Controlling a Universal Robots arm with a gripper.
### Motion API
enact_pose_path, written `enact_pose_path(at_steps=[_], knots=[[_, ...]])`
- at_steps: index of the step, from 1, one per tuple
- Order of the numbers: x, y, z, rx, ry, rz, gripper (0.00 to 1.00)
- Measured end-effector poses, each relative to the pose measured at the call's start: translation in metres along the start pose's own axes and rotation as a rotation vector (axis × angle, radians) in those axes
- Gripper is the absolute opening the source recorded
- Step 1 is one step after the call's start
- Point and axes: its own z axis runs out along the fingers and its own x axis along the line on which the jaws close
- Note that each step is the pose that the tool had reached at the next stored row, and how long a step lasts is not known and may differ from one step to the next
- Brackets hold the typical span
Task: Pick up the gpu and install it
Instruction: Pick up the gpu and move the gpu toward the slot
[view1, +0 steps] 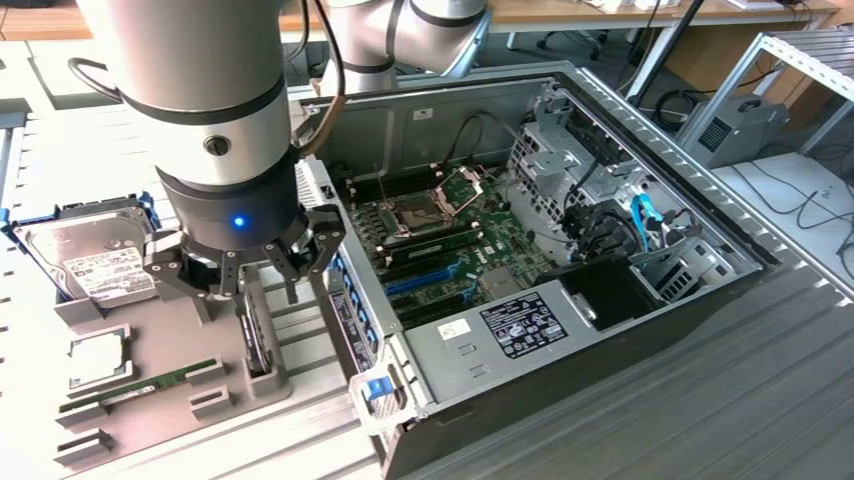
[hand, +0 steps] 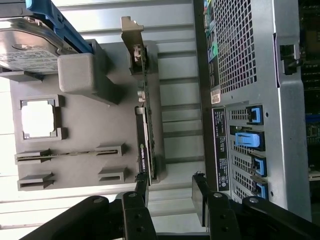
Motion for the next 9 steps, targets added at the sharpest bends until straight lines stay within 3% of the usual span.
enact_pose_path(at_steps=[9], knots=[[0.0015,-0.0002,0.0018,0.0000,0.0000,0.000,0.48]])
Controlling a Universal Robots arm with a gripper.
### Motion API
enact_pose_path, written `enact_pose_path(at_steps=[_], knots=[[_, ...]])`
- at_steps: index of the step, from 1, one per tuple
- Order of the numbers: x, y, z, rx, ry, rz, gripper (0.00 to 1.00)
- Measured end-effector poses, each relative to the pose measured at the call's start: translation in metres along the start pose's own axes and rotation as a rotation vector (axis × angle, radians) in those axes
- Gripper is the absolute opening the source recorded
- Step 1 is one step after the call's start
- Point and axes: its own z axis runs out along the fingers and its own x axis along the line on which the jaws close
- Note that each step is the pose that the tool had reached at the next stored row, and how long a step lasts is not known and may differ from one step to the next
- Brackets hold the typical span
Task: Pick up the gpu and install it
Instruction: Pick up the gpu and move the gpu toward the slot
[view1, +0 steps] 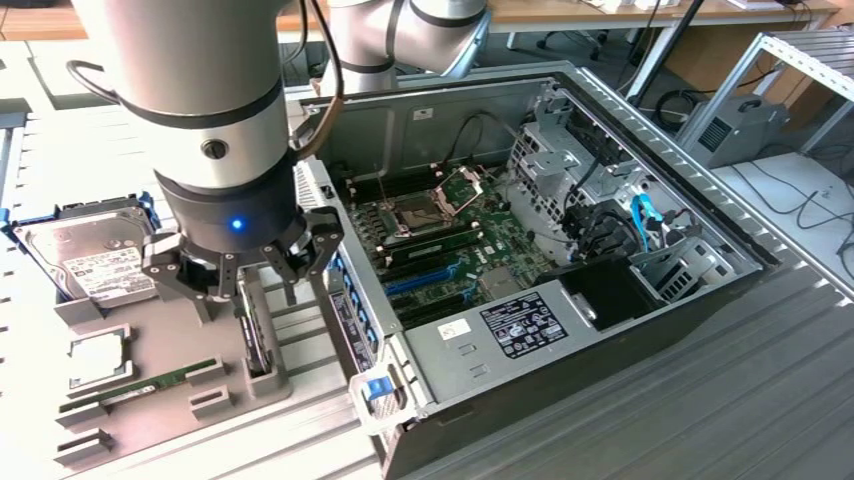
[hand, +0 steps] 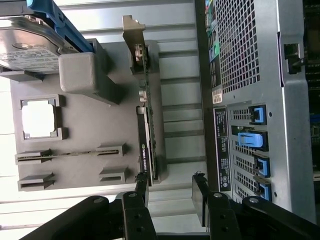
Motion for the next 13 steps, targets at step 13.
enact_pose_path(at_steps=[13], knots=[[0.0004,0.0005,0.0075,0.0002,0.0001,0.000,0.48]])
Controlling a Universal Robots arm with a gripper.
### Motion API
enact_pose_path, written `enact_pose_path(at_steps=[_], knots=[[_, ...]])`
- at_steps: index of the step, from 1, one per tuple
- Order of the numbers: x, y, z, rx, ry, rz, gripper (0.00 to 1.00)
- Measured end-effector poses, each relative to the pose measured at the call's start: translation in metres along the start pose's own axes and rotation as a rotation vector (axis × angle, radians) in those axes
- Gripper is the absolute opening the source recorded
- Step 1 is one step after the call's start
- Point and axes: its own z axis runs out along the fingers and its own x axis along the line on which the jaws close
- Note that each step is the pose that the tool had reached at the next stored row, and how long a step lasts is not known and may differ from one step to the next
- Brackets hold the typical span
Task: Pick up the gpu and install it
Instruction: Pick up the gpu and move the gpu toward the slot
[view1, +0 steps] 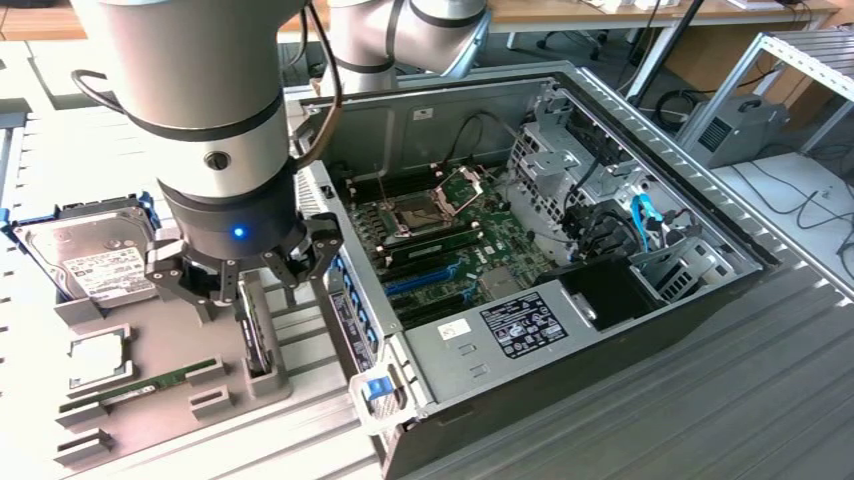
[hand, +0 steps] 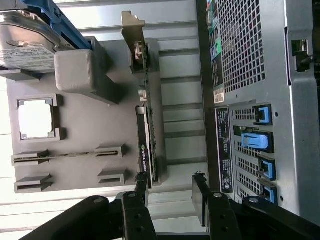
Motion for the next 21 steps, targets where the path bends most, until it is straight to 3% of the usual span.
enact_pose_path(at_steps=[6,17,21], knots=[[0.001,0.0075,0.0038,-0.0002,-0.0002,0.000,0.48],[0.014,0.0113,0.0104,-0.0001,-0.0001,0.000,0.48],[0.016,0.0183,0.0127,0.0019,-0.0003,0.000,0.48]])
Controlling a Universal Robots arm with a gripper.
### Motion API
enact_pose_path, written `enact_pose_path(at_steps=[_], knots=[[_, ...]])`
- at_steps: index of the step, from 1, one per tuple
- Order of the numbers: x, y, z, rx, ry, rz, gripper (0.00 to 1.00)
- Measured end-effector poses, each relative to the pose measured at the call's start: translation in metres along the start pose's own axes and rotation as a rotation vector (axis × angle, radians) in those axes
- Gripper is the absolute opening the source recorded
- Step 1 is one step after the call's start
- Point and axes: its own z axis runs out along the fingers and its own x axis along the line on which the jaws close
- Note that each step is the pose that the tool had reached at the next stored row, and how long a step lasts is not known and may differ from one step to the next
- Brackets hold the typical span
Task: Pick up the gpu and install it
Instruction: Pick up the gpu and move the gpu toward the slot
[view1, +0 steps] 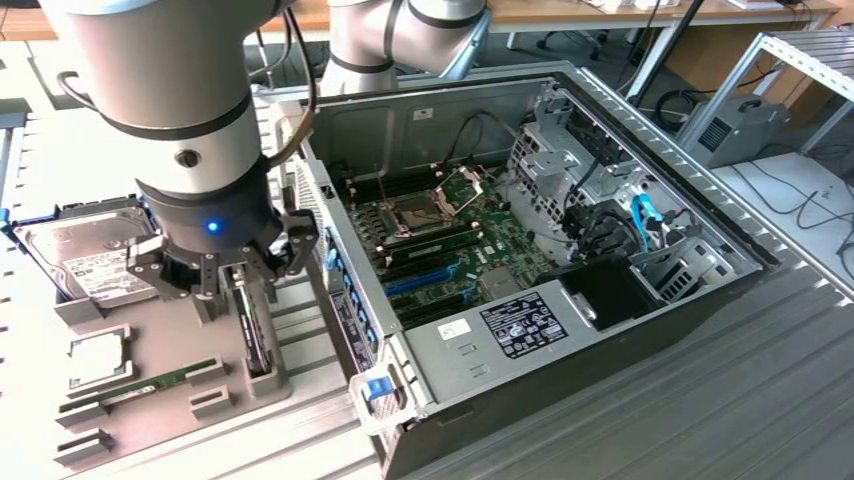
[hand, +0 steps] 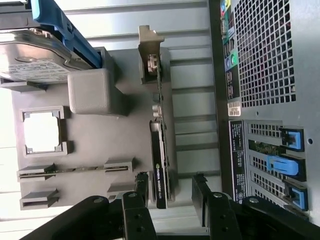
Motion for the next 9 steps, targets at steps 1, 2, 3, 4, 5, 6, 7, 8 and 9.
enact_pose_path(at_steps=[1,2,3,4,5,6,7,8,9], knots=[[0.000,0.0020,0.0007,0.0003,-0.0002,0.000,0.48],[0.001,0.0045,0.0014,0.0008,-0.0001,0.000,0.48],[0.001,0.0072,0.0020,0.0015,-0.0001,0.000,0.48],[0.001,0.0100,0.0026,0.0023,-0.0002,0.000,0.48],[0.002,0.0123,0.0032,0.0031,-0.0003,0.000,0.48],[0.002,0.0141,0.0037,0.0037,-0.0003,0.000,0.48],[0.002,0.0159,0.0043,0.0043,-0.0003,0.000,0.48],[0.003,0.0170,0.0051,0.0046,-0.0005,0.000,0.48],[0.003,0.0176,0.0059,0.0047,-0.0006,0.000,0.48]])
